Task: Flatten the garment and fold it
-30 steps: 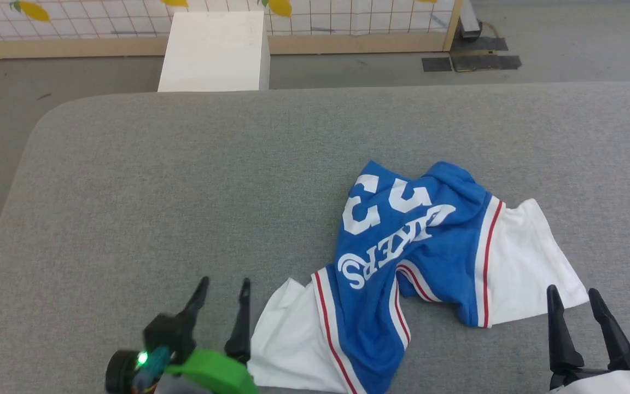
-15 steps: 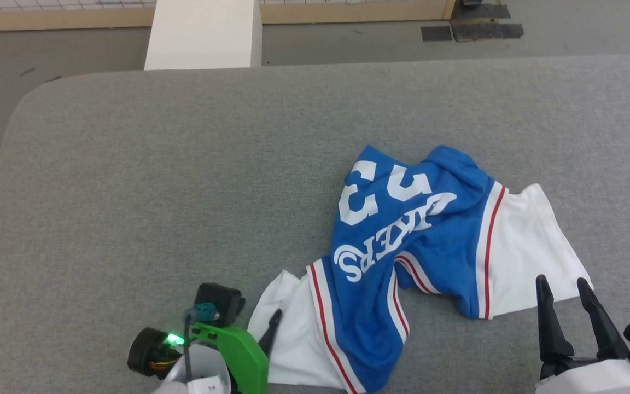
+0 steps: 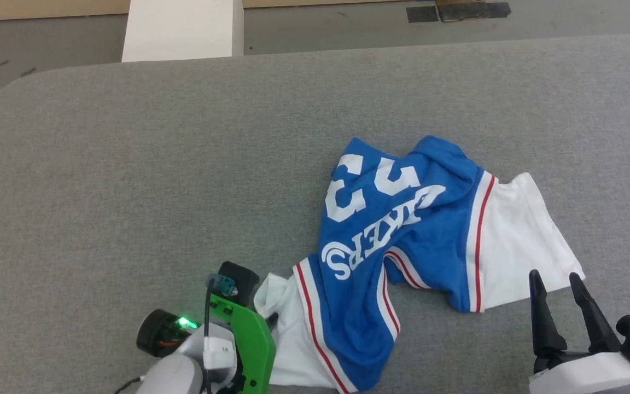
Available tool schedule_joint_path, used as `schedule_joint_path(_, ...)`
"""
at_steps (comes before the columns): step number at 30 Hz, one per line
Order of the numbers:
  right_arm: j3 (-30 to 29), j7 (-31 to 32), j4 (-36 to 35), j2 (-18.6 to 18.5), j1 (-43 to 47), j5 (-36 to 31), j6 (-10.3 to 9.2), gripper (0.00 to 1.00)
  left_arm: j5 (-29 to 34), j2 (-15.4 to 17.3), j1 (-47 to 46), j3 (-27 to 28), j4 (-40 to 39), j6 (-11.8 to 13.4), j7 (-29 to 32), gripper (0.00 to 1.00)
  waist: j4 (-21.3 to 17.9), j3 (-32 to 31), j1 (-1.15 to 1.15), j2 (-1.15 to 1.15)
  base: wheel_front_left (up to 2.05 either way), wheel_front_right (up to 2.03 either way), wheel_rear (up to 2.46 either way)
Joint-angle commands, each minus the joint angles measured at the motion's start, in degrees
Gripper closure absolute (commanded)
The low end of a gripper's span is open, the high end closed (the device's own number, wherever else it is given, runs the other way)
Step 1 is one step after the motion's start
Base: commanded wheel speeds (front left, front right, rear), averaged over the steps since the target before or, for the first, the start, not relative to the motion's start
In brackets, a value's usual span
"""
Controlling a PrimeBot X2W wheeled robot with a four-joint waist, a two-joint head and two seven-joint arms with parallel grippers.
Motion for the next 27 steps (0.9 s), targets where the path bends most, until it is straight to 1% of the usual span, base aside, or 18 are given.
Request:
schedule_joint_path(1,0.13,-0.45,0.29,0.09,-1.15,0.6,-0.06,0.0,0.02,-1.22,2.55,-2.73,4.56,-0.86,-0.52,1.0,-0.24,-0.18,0.0,0.5,0.0,0.0,0.0)
schedule_joint_path(2,0.1,-0.5,0.45,0.09,-1.16,0.63,-0.06,0.0,0.53,-1.37,2.07,-2.35,4.51,-0.48,-2.79,1.0,-0.25,-0.35,0.0,0.5,0.0,0.0,0.0)
schedule_joint_path(4,0.02,-0.61,0.79,0.09,-1.08,0.64,-0.06,0.0,1.79,-1.83,1.14,-0.93,3.99,1.19,-8.93,1.0,-0.17,-0.81,0.0,0.5,0.0,0.0,0.0)
schedule_joint_path(6,0.0,-0.56,0.9,0.09,-0.93,0.63,-0.06,0.0,2.19,-2.8,0.93,1.12,2.76,3.48,-15.15,1.0,0.06,-1.44,0.0,0.5,0.0,0.0,0.0)
schedule_joint_path(10,-0.12,-0.37,0.55,0.09,-0.76,0.36,-0.06,0.0,0.9,-4.3,2.14,5.13,-1.5,6.92,-22.54,1.0,0.88,-2.29,0.0,0.5,0.0,0.0,0.0)
schedule_joint_path(12,-0.18,-0.22,0.34,0.09,-0.71,0.25,-0.06,0.0,0.44,-4.29,3.34,7.46,-4.21,8.95,-24.81,1.0,1.44,-2.56,0.0,0.5,0.0,0.0,0.0)
schedule_joint_path(15,-0.39,0.12,-0.07,0.09,-0.44,0.14,-0.06,0.0,-0.26,-3.73,6.36,10.87,-8.36,12.07,-26.12,1.0,2.28,-2.8,0.0,0.5,0.0,0.0,0.0)
schedule_joint_path(18,-0.58,0.44,-0.35,0.09,-0.1,0.15,-0.06,0.0,-0.59,-2.56,11.31,14.09,-12.88,15.44,-25.56,1.0,2.94,-2.88,0.0,0.5,0.0,0.0,0.0)
schedule_joint_path(20,-0.77,0.62,-0.54,0.09,0.08,0.17,-0.06,0.0,-1.04,-1.86,14.43,16.1,-14.92,17.07,-25.24,1.0,3.35,-2.76,0.0,0.5,0.0,0.0,0.0)
schedule_joint_path(23,-1.0,1.06,-0.69,0.09,0.19,0.03,-0.06,0.0,-1.52,-1.41,17.53,17.69,-16.47,18.31,-25.31,1.0,4.02,-2.42,0.0,0.5,0.0,0.0,0.0)
schedule_joint_path(27,-0.78,1.91,-0.79,0.09,-0.11,-0.2,-0.06,0.0,-2.48,-2.86,18.41,17.26,-17.54,18.42,-26.47,1.0,4.78,-2.11,0.0,0.5,0.0,0.0,0.0)
